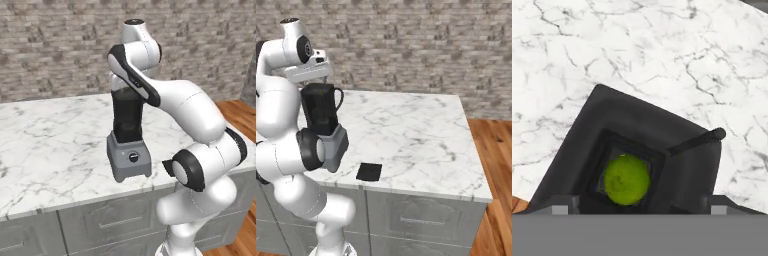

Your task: Grab the lemon and lime from the fridge, place them in the blender, close the lid, and turn on the blender to create a marinade.

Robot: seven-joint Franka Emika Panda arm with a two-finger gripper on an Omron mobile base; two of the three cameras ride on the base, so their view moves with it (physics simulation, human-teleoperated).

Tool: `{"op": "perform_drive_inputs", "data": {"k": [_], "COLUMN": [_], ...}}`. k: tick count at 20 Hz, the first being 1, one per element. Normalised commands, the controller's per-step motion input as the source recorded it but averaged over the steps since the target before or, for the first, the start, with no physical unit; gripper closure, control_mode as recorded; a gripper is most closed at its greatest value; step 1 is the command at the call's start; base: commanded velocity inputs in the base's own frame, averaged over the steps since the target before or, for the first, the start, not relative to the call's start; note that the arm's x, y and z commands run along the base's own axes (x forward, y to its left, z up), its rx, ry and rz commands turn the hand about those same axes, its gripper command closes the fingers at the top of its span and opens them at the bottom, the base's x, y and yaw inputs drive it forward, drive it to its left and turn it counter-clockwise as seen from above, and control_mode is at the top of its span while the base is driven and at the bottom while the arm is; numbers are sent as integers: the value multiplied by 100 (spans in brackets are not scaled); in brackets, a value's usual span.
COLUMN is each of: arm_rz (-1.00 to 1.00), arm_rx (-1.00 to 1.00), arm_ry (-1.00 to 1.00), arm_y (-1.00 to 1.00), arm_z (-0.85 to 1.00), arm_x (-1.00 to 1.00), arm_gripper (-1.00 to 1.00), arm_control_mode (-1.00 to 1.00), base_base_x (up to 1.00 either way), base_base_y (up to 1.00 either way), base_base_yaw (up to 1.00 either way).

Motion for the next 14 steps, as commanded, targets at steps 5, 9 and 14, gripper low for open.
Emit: {"op": "perform_drive_inputs", "data": {"k": [5, 9, 14], "arm_rz": [0, 0, 0], "arm_rx": [0, 4, 16], "arm_ry": [-22, -28, -14], "arm_y": [-10, -65, -99], "arm_z": [45, 12, -28], "arm_x": [-71, -100, -100], "arm_gripper": [-100, -100, -100], "arm_control_mode": [-100, -100, -100], "base_base_x": [0, 0, 0], "base_base_y": [0, 0, 0], "base_base_yaw": [0, 0, 0]}}
